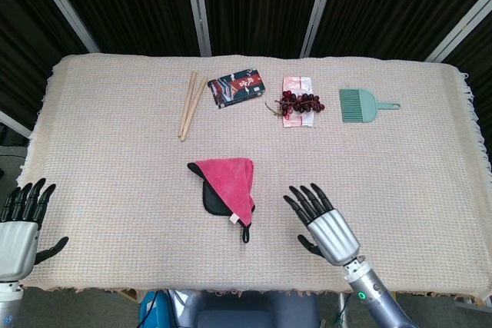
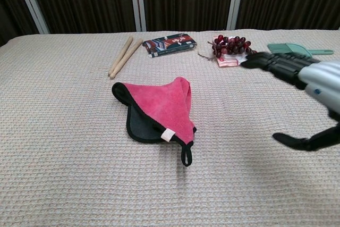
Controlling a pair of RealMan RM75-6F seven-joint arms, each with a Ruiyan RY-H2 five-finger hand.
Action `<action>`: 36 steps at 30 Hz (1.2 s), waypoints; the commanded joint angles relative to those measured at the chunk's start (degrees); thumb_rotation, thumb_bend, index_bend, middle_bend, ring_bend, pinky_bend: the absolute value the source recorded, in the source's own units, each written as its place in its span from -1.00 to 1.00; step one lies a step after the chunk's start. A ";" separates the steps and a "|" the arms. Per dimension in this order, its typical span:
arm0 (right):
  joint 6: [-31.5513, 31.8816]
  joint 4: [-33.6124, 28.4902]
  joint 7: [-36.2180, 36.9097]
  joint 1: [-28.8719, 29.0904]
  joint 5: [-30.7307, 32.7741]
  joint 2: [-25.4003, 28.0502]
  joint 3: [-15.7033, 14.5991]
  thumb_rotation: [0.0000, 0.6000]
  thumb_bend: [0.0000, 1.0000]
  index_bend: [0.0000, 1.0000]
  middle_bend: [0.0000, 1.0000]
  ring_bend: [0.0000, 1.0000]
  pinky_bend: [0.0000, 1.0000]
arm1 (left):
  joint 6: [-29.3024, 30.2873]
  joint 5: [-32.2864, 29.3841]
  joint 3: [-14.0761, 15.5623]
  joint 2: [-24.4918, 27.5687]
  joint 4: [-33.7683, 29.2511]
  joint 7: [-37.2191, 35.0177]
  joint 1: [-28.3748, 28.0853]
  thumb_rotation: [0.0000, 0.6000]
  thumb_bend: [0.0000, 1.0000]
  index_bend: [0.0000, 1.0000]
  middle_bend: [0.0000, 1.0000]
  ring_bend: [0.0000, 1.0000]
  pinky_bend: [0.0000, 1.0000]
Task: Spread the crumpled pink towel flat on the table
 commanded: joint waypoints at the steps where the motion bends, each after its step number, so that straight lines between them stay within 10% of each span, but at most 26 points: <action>1: -4.06 0.98 -3.22 1.92 3.44 -5.36 0.85 1.00 -0.42 -0.94 -1.00 -1.00 -1.00 | 0.15 -0.10 -0.11 0.06 0.14 -0.38 0.07 1.00 -1.00 -1.00 -1.00 -1.00 -1.00; 36: -7.31 19.14 0.77 8.84 13.37 -28.29 7.86 1.00 -0.42 -0.71 -1.00 -1.00 -1.00 | -0.13 -0.05 -0.51 -1.12 2.06 -1.69 -0.38 1.00 -1.00 -1.00 -1.00 -1.00 -1.00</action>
